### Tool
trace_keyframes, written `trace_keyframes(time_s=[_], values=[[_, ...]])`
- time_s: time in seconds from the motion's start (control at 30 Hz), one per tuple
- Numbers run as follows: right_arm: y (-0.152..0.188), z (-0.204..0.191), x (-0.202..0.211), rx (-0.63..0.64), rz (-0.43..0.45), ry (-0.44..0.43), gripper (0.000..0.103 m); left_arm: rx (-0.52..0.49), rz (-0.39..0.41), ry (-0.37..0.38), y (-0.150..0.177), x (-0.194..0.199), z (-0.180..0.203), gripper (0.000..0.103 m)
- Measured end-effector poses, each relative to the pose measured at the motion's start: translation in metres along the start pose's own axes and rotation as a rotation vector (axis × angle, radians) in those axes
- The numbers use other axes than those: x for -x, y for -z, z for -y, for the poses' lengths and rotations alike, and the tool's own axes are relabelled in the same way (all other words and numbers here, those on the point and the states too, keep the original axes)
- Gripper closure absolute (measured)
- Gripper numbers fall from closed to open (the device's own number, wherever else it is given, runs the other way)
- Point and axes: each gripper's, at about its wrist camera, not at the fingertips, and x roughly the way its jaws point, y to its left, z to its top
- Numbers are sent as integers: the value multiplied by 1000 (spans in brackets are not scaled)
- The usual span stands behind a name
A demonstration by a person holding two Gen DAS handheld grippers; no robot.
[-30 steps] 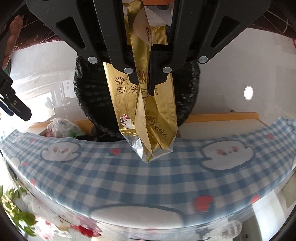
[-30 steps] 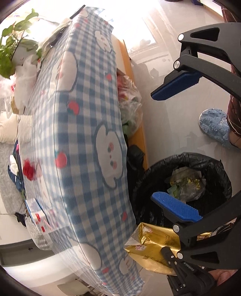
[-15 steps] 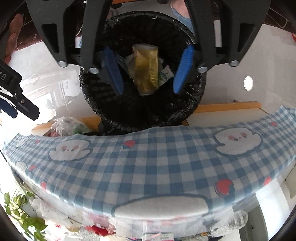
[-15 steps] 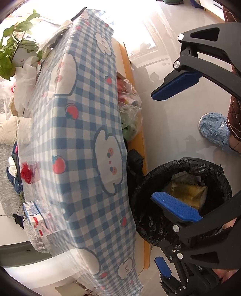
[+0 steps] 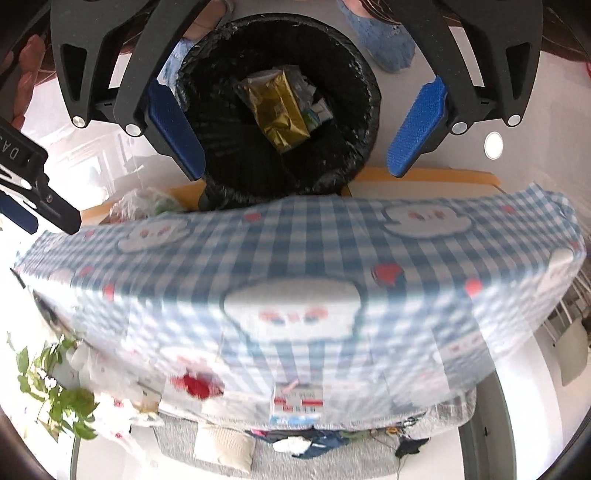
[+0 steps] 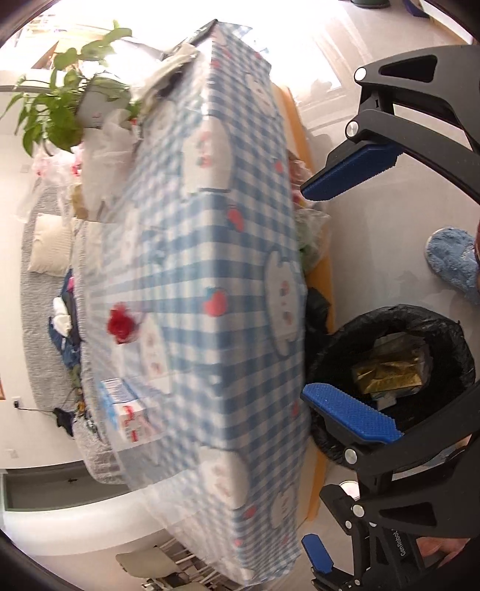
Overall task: Collect trash
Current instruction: 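Raise both grippers and move them back over the milk carton and red net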
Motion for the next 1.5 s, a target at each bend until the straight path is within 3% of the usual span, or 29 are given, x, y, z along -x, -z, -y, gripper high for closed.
trace_keyframes(time_s=[0.63,1.1,1.5], values=[[-93,-12,-21,20,70,-18,8,29,25,-6,-113,-12,-15,6],[-157,-29,-79,80,69,-20,8,38,17,-34,-194,-67,-17,6],[-201,-34,-141,71,20,-51,20,27,-5,-25,-247,-121,-18,6]])
